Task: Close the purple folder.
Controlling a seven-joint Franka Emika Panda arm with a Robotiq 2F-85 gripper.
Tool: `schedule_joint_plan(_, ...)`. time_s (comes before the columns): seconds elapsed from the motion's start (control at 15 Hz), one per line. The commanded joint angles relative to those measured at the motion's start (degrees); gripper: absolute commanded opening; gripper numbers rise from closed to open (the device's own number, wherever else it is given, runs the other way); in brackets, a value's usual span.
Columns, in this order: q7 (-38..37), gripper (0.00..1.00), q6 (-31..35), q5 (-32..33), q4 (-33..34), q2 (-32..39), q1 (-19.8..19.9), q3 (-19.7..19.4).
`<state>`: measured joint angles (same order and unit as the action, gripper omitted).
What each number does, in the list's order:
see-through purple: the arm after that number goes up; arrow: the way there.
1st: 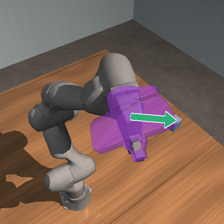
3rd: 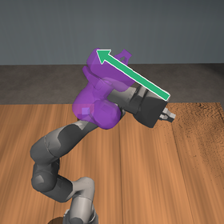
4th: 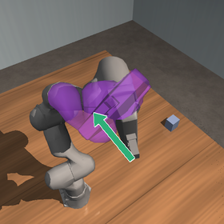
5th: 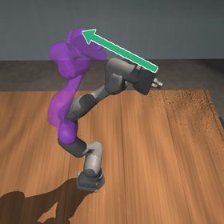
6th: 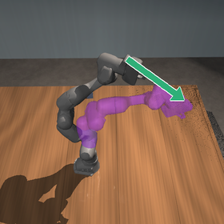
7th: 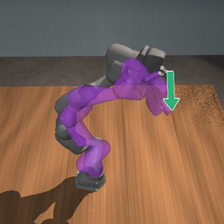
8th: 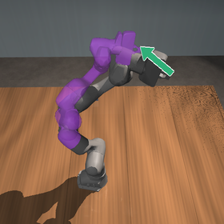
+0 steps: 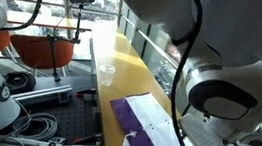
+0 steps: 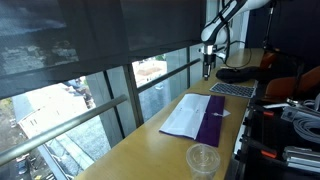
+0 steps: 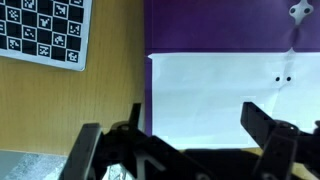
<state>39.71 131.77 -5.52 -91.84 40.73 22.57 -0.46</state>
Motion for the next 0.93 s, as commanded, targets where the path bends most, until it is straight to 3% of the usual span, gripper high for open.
schedule_joint_plan(0.0,4.1,1.00,-5.6,-2.3,14.2,10.4,3.1,2.0)
schedule_joint_plan(0.47,10.5,1.00,-12.2,-2.9,34.3,25.2,5.4,5.1)
schedule_joint_plan(0.87,11.1,1.00,-20.9,-2.6,51.1,36.4,5.3,6.7)
